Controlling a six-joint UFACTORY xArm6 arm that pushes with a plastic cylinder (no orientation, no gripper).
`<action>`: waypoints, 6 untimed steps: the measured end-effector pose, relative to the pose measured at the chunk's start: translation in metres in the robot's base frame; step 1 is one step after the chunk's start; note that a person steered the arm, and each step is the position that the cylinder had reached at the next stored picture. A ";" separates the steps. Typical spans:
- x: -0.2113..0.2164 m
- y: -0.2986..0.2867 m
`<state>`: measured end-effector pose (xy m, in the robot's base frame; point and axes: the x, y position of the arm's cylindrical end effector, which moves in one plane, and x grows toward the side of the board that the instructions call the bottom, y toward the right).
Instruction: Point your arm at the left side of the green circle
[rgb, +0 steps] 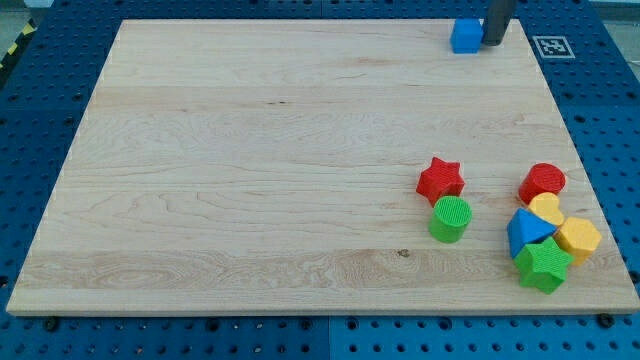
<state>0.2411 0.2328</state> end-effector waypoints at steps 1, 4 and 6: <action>-0.005 -0.019; 0.124 -0.001; 0.141 -0.115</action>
<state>0.3825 0.1179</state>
